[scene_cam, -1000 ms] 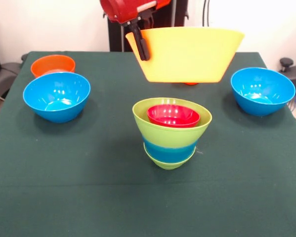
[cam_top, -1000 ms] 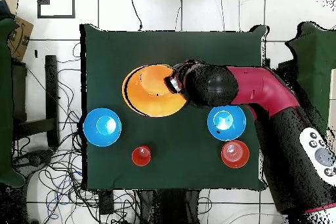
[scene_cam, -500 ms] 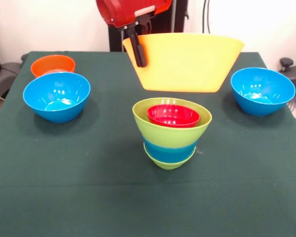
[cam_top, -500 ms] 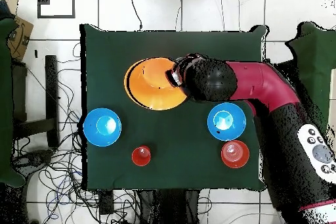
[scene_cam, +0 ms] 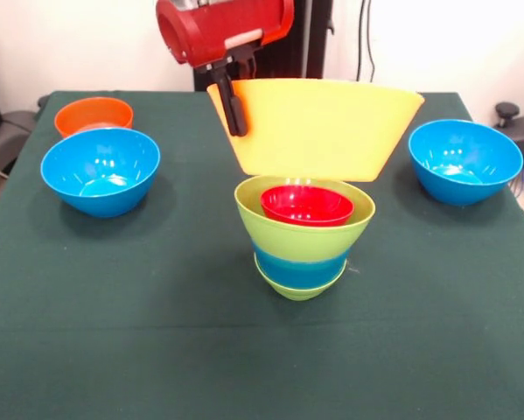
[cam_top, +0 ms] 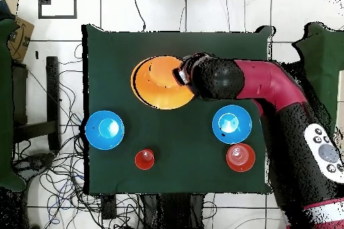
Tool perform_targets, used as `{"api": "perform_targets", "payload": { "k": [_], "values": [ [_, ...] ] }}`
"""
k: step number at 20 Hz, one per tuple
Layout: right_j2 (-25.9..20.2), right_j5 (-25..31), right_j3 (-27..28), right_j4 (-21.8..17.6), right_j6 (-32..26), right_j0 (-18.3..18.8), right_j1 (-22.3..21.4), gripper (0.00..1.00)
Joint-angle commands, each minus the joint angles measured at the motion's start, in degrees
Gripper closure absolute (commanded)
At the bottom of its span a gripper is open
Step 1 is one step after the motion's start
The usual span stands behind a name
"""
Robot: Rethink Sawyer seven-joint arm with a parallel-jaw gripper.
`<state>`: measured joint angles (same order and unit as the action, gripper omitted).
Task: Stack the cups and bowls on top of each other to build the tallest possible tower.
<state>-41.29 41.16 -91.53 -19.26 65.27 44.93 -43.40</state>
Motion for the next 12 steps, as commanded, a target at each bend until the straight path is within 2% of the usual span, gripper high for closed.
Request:
{"api": "perform_targets", "payload": {
  "k": [1,6,12],
  "values": [
    [6.85,4.86,6.4,-3.02,6.32,-5.67,6.15,1.0],
    [9.46,11.12,10.32,-2.88,4.88,-8.62,7.73,1.0],
    [10.91,15.37,12.78,-2.25,3.68,-10.16,8.04,1.0]
  ]
}}
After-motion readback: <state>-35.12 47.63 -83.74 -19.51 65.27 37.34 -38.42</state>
